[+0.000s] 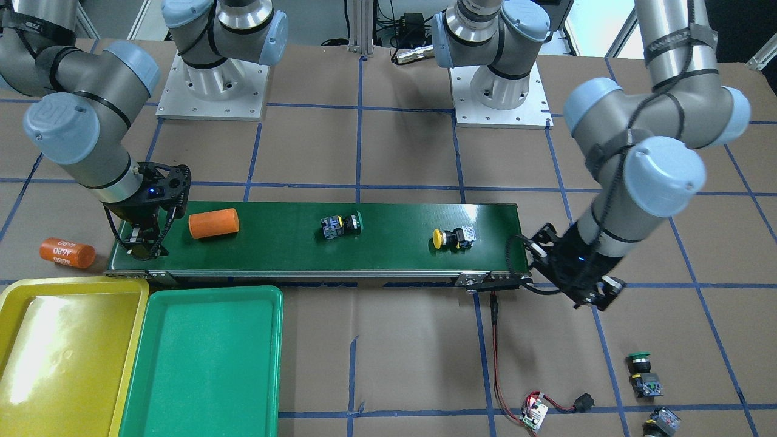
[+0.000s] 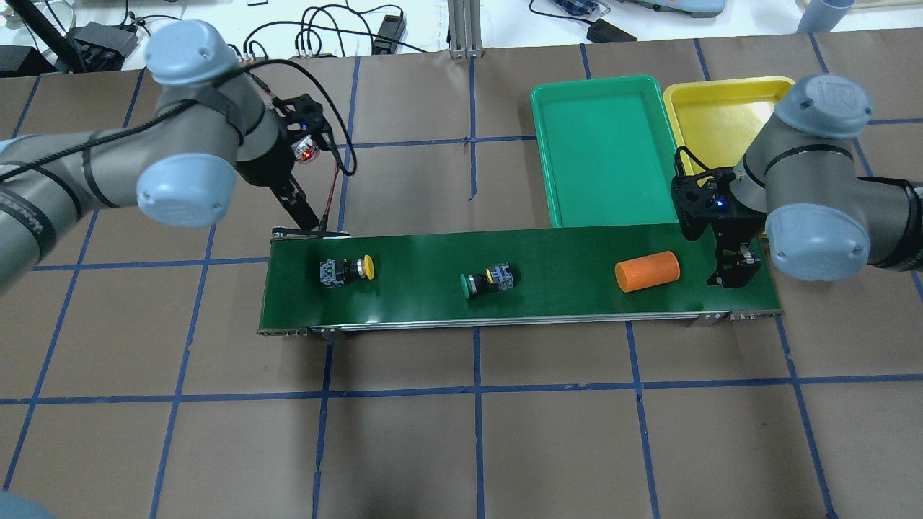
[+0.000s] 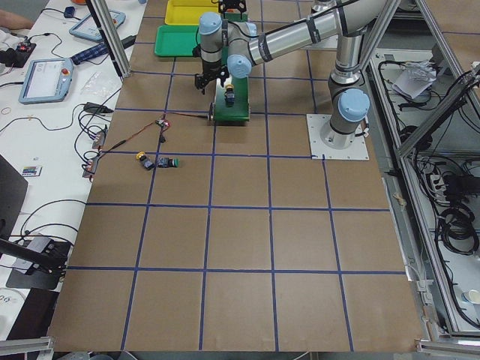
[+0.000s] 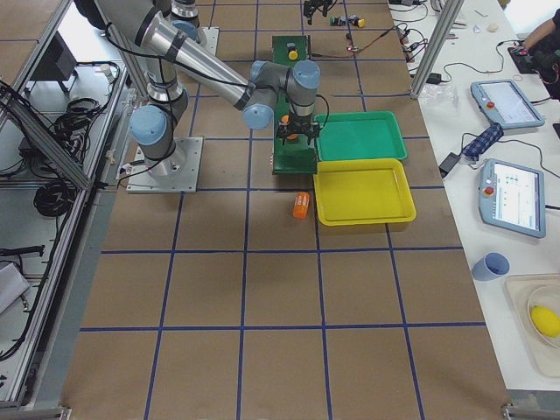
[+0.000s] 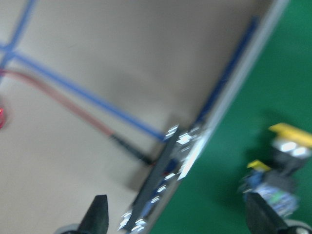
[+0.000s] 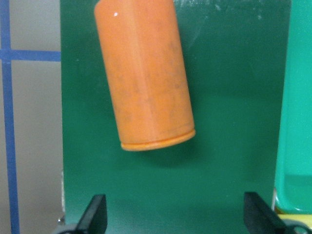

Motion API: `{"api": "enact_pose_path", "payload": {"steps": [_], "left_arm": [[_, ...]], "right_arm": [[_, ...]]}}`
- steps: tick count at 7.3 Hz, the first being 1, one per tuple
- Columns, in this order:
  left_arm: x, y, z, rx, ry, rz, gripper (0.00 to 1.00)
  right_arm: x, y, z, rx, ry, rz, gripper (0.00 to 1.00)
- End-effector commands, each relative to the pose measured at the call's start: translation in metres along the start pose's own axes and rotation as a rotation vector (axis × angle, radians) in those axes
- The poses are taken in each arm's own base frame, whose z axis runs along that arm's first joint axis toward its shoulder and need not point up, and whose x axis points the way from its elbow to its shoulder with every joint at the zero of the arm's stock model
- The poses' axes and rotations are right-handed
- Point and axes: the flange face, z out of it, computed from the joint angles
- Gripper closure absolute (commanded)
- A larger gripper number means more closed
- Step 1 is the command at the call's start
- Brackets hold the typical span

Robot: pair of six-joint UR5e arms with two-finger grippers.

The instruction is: Sort buttons by color to trays

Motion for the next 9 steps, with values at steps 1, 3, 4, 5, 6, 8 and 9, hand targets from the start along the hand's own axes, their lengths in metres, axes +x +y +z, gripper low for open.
{"api": "enact_pose_path", "payload": {"steps": [1,3,4,5,6,8,9], "left_arm": [[-0.087,0.031,0.003,0.006,-0.022,-0.217,0.00],[-0.127,0.048,0.021,-0.005,0.000,-0.510,0.00],[-0.137,0.056,0.030,-0.015,0.008,-0.660,0.00],[-0.141,0.062,0.038,-0.017,0.022,-0.696,0.00],[-0.146,0.062,0.052,-0.027,0.024,-0.766,0.00],[-0.172,0.069,0.075,-0.008,0.007,-0.849,0.00],[-0.197,0.060,0.076,0.015,-0.017,-0.847,0.00]], "right_arm": [[-0.001,0.000,0.001,-0.001,-0.003,-0.002,0.00],[-0.001,0.000,0.002,0.002,-0.007,0.000,0.00],[-0.001,-0.001,0.002,0.002,-0.008,-0.003,0.00],[-0.002,-0.001,0.002,0.002,-0.009,-0.003,0.00],[-0.002,-0.001,0.003,0.003,-0.010,-0.003,0.00],[-0.002,-0.001,0.002,0.002,-0.009,-0.003,0.00],[-0.002,0.000,0.003,0.002,-0.011,-0.001,0.00]]}}
